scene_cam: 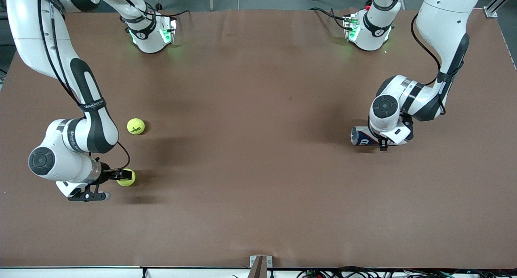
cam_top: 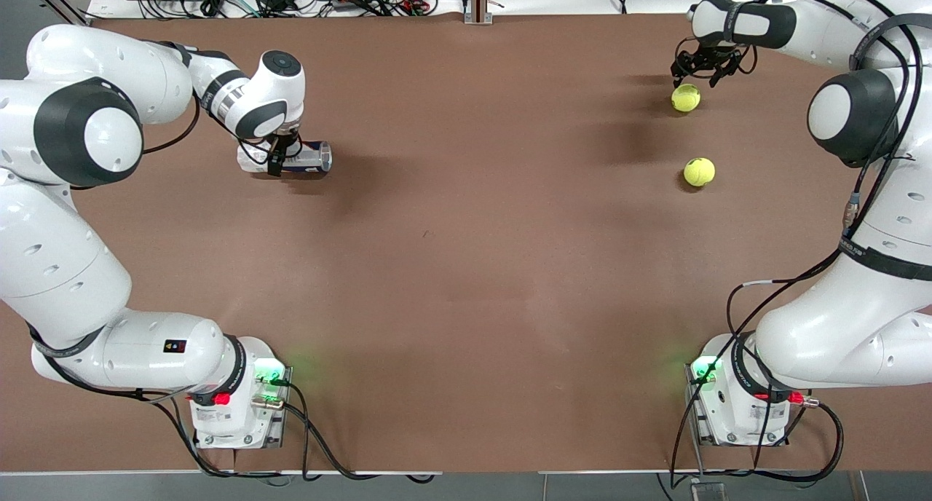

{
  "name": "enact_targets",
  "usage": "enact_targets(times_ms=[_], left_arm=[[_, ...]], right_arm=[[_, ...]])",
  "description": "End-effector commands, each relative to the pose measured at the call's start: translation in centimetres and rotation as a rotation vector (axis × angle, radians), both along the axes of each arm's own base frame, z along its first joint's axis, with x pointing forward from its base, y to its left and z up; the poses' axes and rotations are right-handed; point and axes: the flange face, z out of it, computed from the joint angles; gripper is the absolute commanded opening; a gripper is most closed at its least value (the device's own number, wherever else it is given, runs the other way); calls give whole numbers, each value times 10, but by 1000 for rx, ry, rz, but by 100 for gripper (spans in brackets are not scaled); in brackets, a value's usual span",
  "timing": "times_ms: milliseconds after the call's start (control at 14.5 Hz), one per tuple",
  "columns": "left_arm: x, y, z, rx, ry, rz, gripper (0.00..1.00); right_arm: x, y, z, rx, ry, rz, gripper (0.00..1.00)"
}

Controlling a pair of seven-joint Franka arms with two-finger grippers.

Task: Insert tennis ball vertically with right arm
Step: 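Grasp the can with the left gripper while the right gripper grasps a ball, then lift the can with the left gripper while the right gripper brings the ball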

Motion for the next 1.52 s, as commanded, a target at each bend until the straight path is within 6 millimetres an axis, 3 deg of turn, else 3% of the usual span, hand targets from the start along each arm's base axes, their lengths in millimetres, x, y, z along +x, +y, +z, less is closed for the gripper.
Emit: enact_targets(times_ms=[0,207,483,760,898,1450], left_arm=[[-1,-2,-6,5,-10,-6,83],[0,-3,-5,5,-12,-4,76],[1,-5,-1,4,-17,-6,76],[14,-21,23,-21,-62,-8,76],[18,-39,37,-58,-78,0,76],[41,-153,92,-309,-80,-16,76]], right_arm=[[2,1,-6,0,2,-2,100],[-1,3,-13,1,17,0,100],[-3,3,-23,0,31,2,100],[-4,3,-29,2,37,0,97],[-3,3,-28,2,34,0,96],[-3,3,-30,2,34,1,52]])
